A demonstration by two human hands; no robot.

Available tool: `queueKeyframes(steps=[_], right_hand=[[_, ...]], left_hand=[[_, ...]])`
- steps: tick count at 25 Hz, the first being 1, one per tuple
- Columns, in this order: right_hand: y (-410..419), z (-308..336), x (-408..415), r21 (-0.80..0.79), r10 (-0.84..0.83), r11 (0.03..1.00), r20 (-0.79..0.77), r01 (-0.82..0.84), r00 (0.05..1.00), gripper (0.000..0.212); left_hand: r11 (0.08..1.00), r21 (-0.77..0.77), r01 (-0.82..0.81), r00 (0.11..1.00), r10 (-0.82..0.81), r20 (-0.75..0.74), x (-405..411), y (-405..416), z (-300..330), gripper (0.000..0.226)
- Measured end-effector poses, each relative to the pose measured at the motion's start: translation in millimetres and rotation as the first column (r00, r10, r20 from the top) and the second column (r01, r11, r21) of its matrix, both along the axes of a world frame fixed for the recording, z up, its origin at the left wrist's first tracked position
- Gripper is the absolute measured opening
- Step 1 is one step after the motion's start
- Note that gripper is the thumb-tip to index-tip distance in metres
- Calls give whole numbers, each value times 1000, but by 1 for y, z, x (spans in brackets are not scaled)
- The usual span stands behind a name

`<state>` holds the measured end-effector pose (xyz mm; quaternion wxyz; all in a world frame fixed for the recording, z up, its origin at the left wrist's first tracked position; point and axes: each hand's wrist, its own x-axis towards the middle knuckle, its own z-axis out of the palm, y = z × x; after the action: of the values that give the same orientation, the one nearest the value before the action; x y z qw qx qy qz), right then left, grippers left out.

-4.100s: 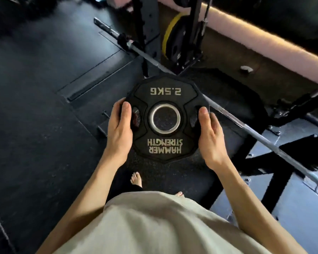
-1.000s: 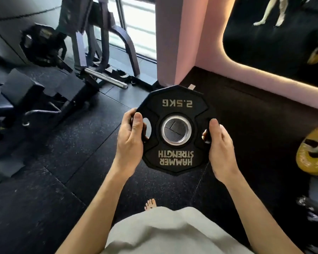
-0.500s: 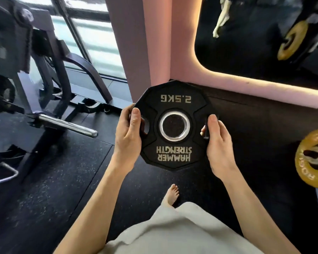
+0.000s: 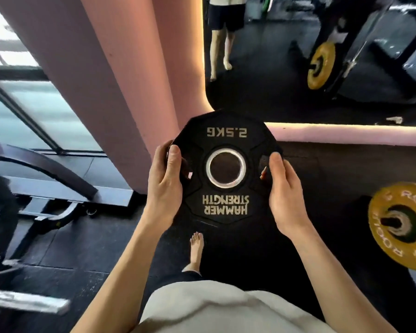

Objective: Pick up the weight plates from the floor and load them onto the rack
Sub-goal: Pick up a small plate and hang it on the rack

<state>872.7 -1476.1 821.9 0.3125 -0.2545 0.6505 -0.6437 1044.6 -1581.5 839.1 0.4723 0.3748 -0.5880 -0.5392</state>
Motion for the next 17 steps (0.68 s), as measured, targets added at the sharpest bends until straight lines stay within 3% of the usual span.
queueKeyframes(steps=[7, 11, 17], right_hand=[[-112, 11, -78, 5, -339, 941, 44, 339, 940, 52], [-124, 19, -118, 12, -550, 835, 35, 550, 834, 49], [-89, 19, -177, 16, -817, 576, -24, 817, 577, 53]], left_hand=[[927, 20, 375, 927, -374, -19, -126, -165, 13, 21], [800, 6, 600, 800, -600, 16, -206, -198, 28, 20], [533, 1, 846, 532, -845, 48, -329, -186, 25, 26]])
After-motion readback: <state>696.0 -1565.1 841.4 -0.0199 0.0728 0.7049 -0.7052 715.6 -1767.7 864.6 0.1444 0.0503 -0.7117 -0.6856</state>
